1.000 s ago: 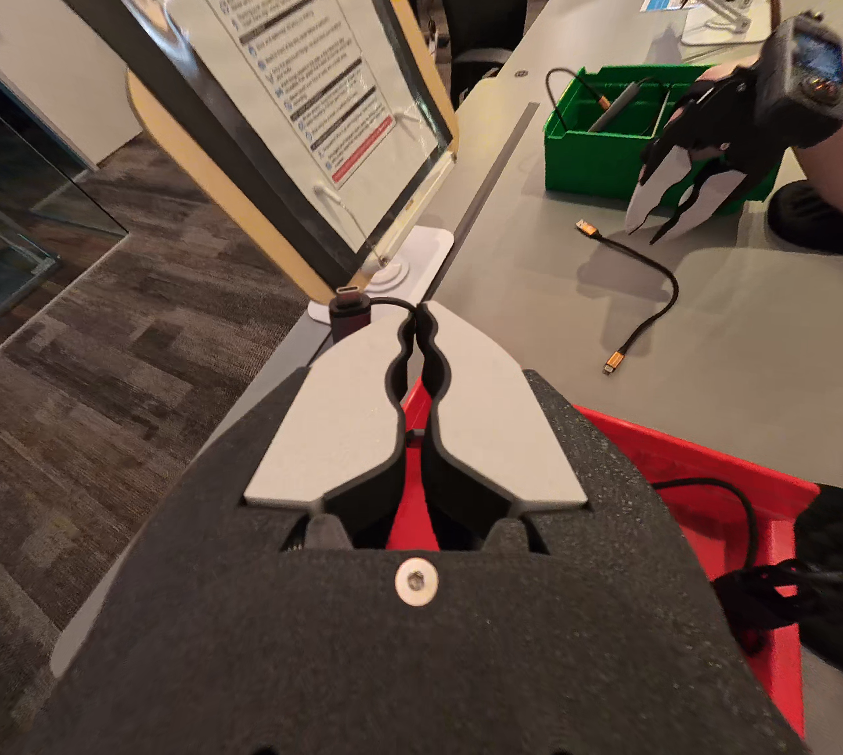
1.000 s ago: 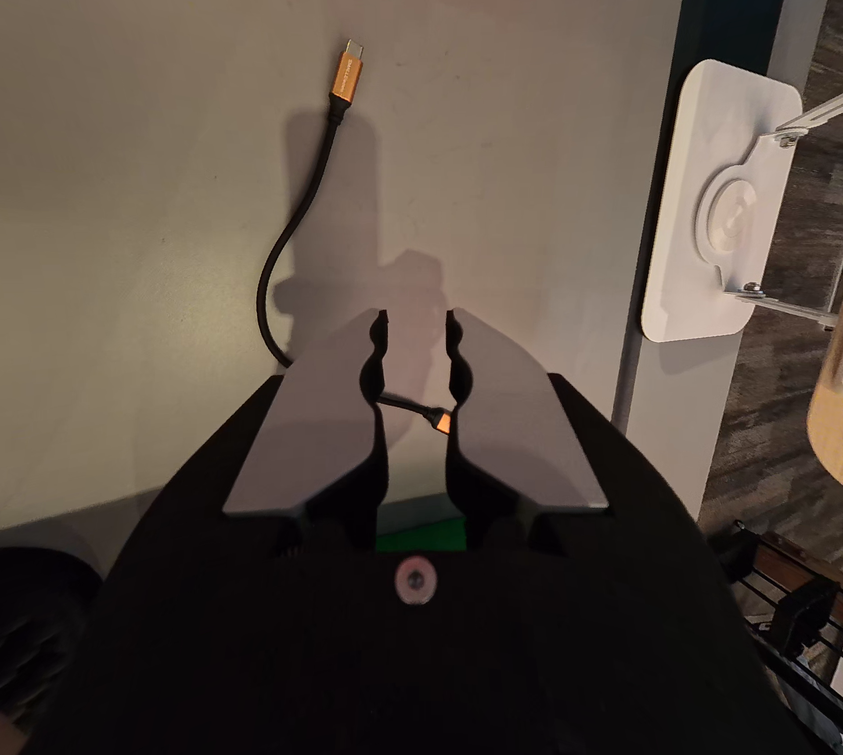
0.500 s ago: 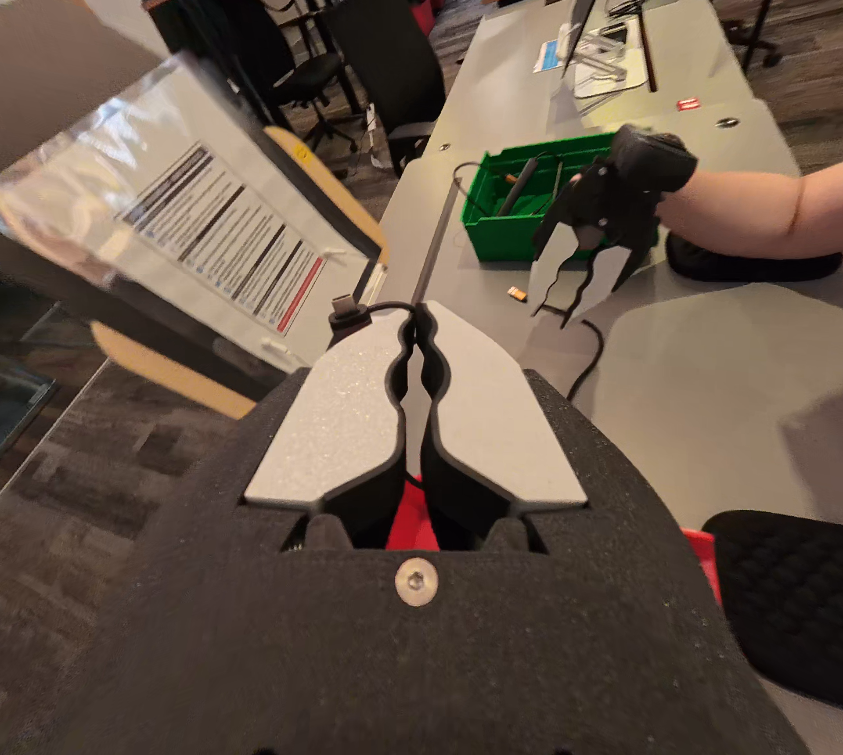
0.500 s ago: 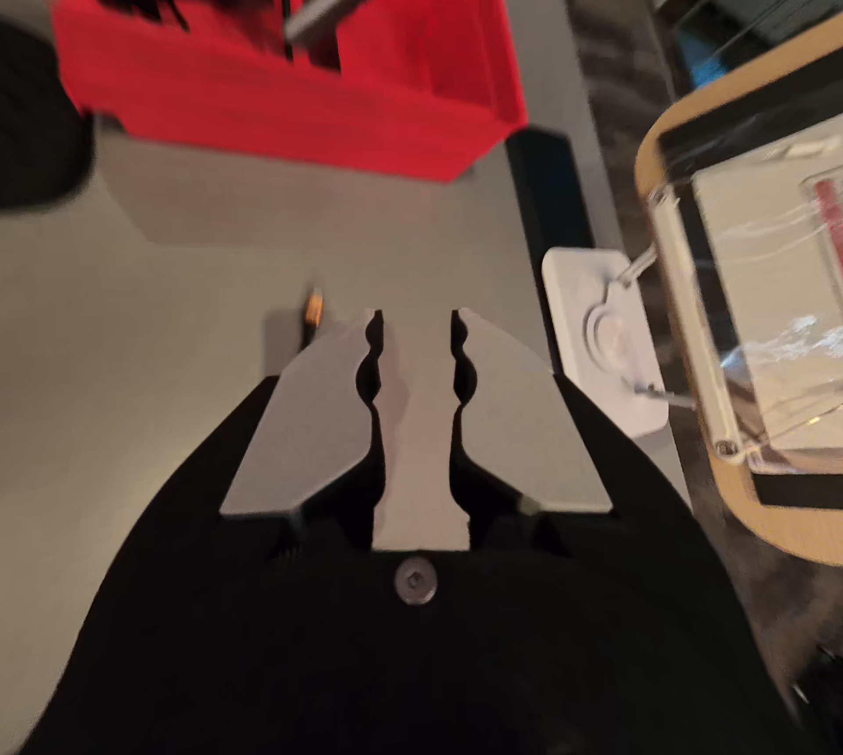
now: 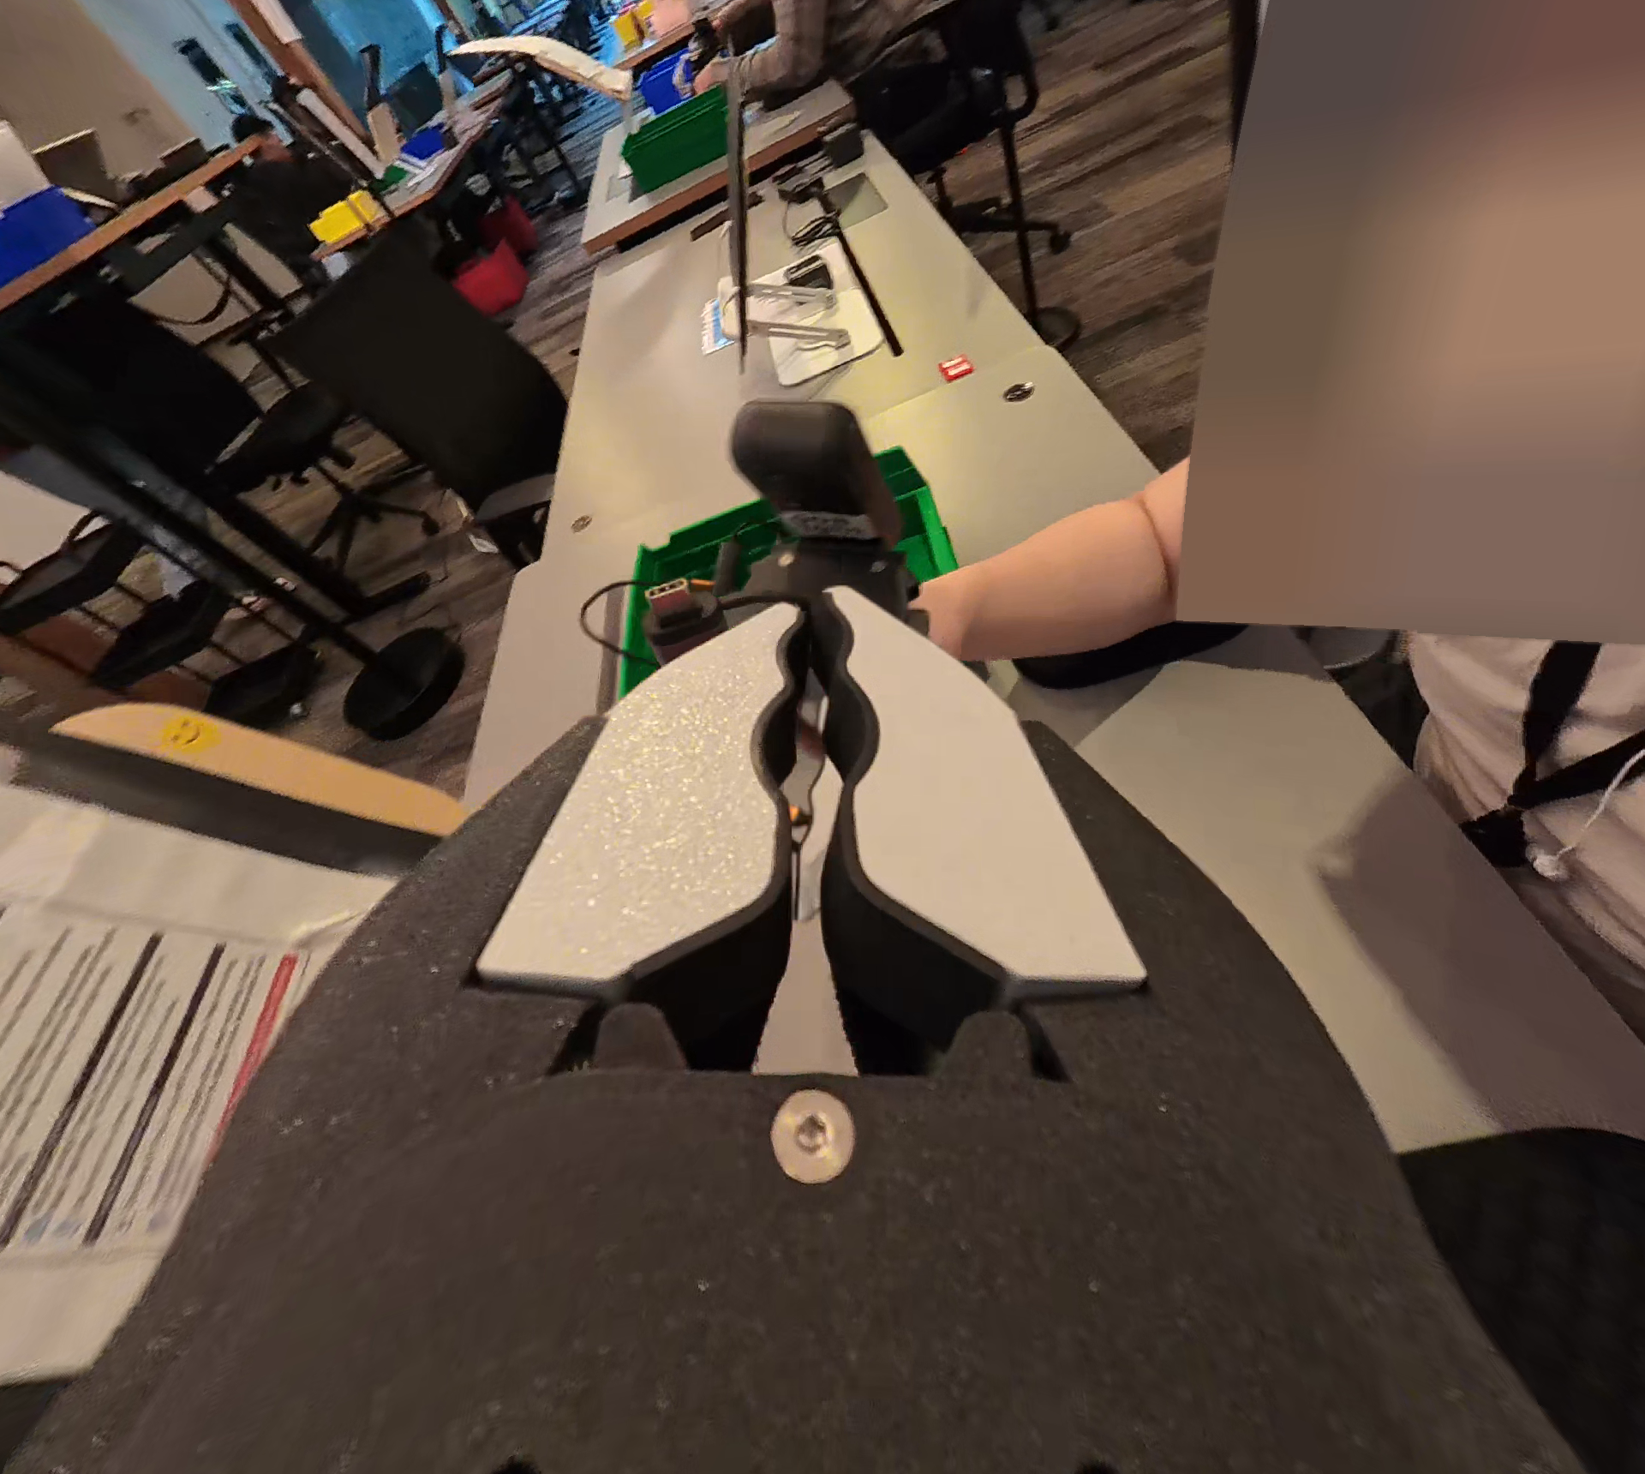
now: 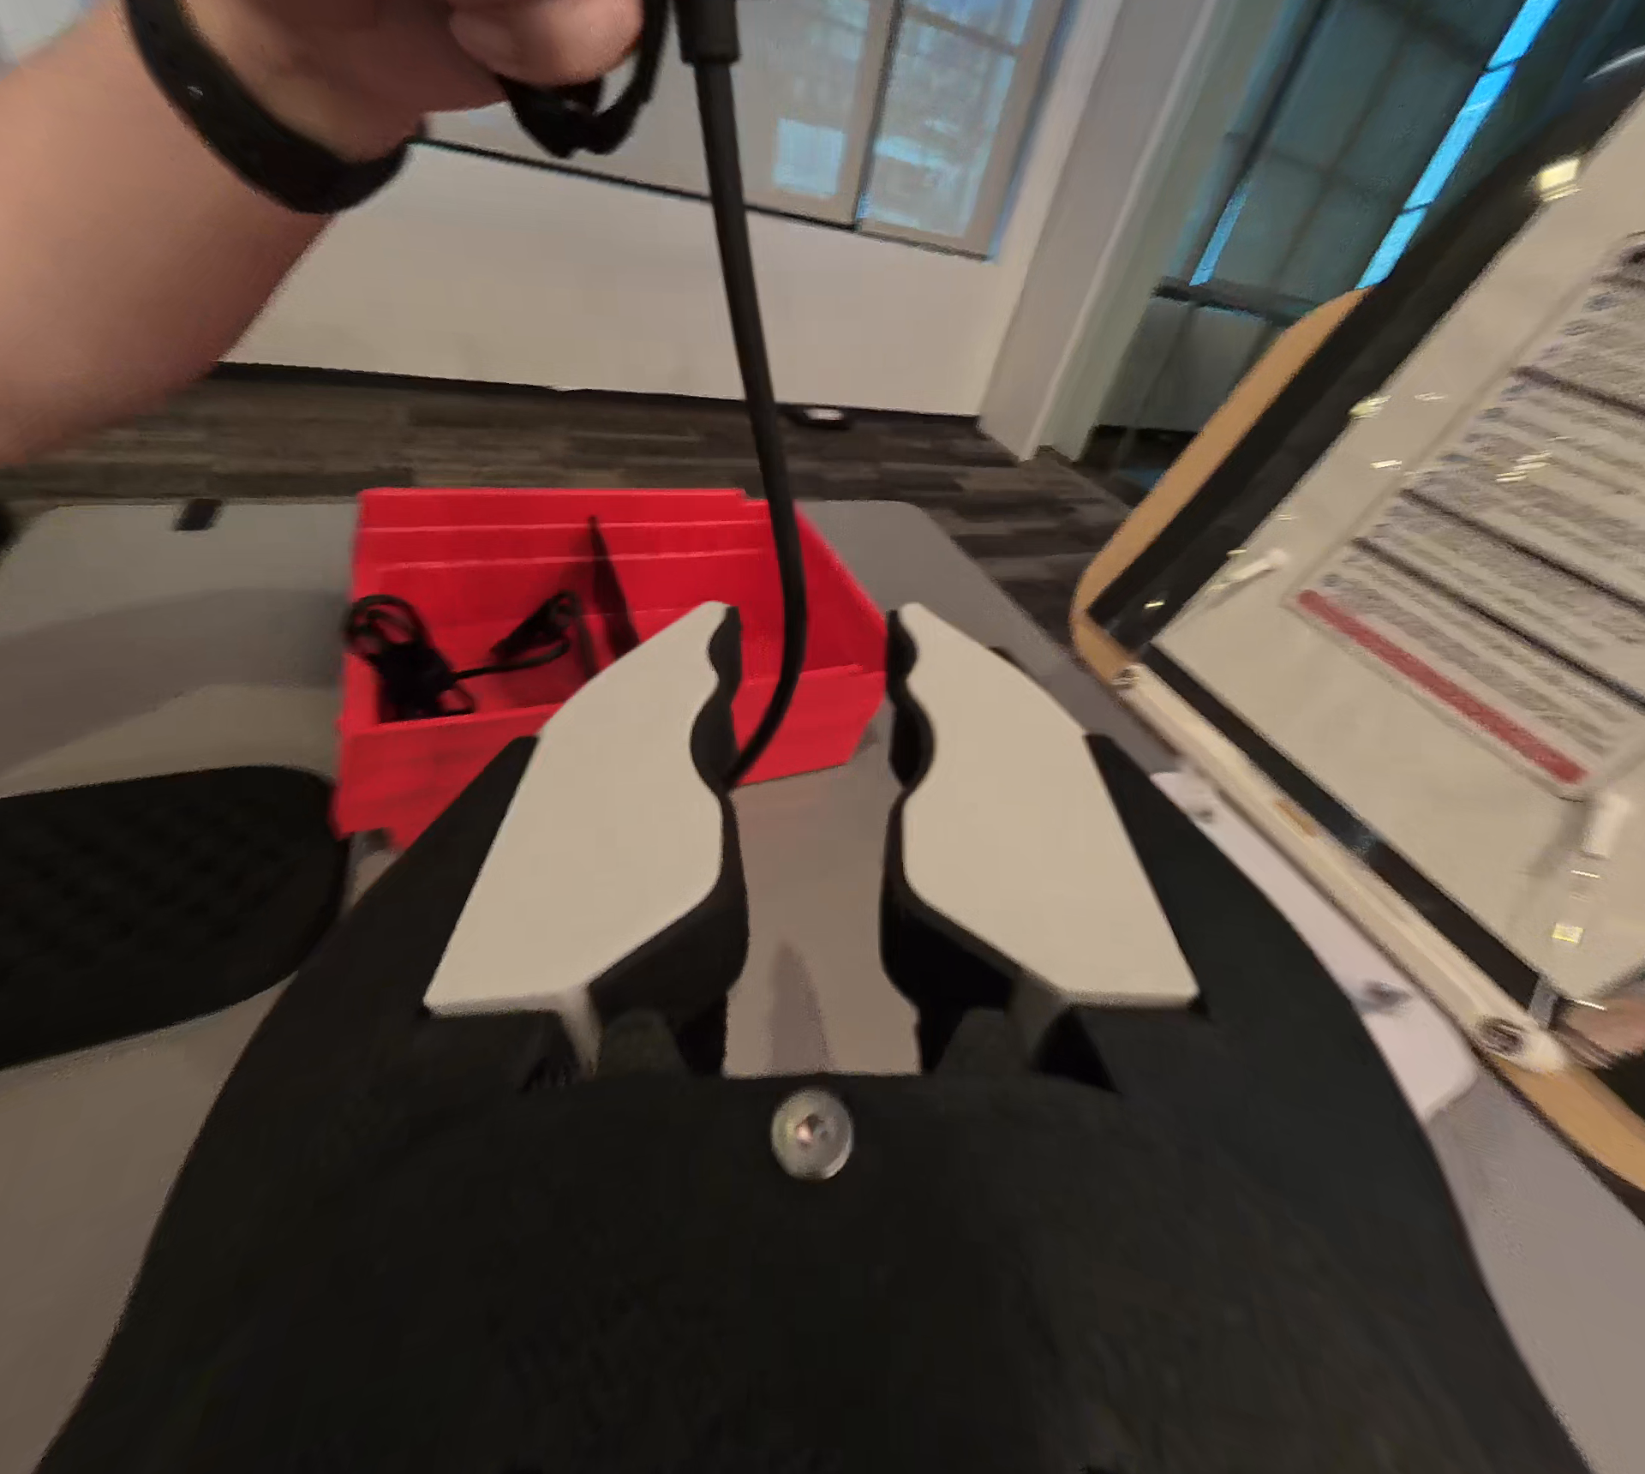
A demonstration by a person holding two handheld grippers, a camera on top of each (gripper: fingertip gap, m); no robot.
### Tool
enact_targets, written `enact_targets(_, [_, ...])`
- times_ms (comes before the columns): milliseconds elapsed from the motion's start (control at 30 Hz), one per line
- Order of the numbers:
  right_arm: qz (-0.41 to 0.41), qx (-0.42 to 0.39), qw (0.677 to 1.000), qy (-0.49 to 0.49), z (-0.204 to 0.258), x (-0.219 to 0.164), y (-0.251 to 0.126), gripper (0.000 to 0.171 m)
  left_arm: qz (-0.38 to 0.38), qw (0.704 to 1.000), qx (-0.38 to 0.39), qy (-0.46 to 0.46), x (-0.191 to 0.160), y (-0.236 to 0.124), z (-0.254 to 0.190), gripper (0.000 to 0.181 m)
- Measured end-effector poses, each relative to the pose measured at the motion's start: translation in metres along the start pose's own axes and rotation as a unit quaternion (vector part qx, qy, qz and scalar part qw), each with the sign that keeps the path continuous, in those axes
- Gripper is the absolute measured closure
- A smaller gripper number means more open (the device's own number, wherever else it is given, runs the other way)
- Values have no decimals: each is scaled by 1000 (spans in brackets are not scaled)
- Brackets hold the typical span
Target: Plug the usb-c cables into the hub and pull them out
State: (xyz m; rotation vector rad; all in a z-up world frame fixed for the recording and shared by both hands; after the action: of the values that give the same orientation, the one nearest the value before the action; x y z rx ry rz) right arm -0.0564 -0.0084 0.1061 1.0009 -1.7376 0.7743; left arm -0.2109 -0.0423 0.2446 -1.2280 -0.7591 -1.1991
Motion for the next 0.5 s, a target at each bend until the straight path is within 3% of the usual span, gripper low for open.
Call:
enact_targets(33, [7,31,999,6,2,-1,0,159,0,1000,-9,-3,1,6,0,181])
enact_targets(67, [12,46,999,9,1,-2,-1,170,3,1000,-11,-4,0,10,0,181])
enact_targets(233, [29,1,1000,4,-18,2,-22,170,-18,999,-5,-50,-7,5,0,179])
enact_targets(300, [48,-12,999,1,-25,4,-32,170,-42,994,2,-98,-19,-4,-4,160])
enact_targets(400, [107,-38,993,-13,-32,-1,-40,170,-71,981,42,-174,-58,-6,-15,153])
enact_targets(500, [125,-29,992,4,-34,-2,-43,170,-44,971,80,-220,-110,16,-31,147])
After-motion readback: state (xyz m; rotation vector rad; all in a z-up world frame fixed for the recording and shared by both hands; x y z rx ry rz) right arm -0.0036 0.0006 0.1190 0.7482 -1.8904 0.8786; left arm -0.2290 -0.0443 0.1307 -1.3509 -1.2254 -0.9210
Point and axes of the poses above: each gripper's, where its closed fingertips meet, y out along the fingers, x out of its top, z = x × y across the jaws, the point moved 9 cm from there along -y, back along the fingers, and after that the axes turned 8 degrees about -y, right-handed, at the moved point
